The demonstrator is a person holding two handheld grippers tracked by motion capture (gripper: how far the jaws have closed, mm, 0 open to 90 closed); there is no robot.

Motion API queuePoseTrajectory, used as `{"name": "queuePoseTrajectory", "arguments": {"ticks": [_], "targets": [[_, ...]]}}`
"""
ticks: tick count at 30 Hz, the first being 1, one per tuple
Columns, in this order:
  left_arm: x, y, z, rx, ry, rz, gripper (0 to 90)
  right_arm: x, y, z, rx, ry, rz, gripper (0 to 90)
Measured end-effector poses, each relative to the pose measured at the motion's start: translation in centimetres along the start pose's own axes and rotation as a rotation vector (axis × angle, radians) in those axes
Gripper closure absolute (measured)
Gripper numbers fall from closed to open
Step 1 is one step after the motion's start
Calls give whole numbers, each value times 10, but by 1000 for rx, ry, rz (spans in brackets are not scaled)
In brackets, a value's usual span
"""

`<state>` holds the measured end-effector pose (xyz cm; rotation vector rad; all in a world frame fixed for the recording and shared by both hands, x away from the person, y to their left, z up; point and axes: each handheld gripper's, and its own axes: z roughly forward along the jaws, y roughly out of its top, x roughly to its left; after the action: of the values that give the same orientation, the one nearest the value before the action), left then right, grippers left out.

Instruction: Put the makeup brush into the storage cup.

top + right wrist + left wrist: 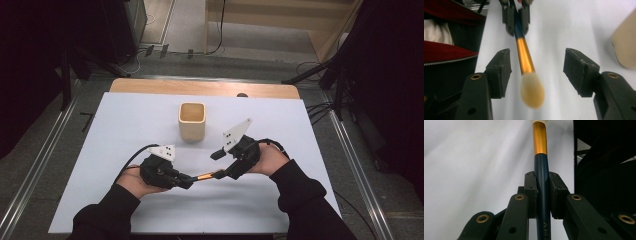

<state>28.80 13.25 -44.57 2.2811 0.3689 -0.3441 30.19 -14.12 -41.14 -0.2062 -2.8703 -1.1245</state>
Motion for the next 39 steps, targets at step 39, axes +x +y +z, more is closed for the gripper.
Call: {"name": "queuePoseTrajectory", "arguments": {"ticks": [39], "targets": [[7, -6, -31, -281, 114, -246, 795, 19, -75, -16, -444, -185, 458, 301]]}}
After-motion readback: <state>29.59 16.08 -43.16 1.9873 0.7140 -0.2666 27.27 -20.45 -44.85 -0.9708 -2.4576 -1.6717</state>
